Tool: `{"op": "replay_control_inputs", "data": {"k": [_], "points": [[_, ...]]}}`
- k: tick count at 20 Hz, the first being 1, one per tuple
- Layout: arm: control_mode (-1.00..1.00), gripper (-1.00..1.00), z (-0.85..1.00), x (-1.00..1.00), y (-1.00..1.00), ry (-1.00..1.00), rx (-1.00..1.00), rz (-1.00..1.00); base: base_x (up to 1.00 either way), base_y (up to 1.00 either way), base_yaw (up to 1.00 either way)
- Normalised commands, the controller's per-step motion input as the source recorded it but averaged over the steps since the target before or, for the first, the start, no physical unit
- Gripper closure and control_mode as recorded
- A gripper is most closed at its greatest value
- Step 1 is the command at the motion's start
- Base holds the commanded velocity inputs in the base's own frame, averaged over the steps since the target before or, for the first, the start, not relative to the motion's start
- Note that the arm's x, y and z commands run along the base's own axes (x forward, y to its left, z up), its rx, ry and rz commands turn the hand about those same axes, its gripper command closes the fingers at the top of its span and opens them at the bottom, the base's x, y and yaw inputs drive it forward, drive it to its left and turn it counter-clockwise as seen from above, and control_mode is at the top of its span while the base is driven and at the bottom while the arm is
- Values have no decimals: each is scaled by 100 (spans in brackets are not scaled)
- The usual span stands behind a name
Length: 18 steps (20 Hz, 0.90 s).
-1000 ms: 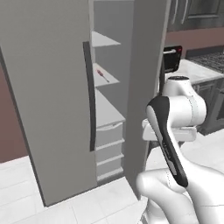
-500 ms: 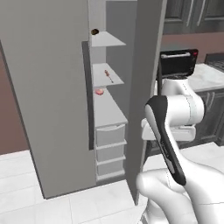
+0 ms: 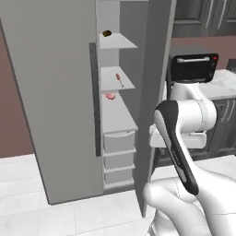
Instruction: Store the kebab skewer in the freezer for long-term storage. Close the freezer door after placing the cooked food.
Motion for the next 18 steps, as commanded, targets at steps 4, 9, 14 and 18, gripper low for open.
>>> {"op": "replay_control_inputs", "data": {"k": [4, 9, 14, 18], "points": [[100, -100, 0, 0, 0, 0, 0, 0, 11, 0, 18], [100, -100, 0, 0, 0, 0, 0, 0, 1, 0, 4], [100, -100, 0, 0, 0, 0, 0, 0, 0, 0, 0], [100, -100, 0, 0, 0, 0, 0, 0, 12, 0, 0]]}}
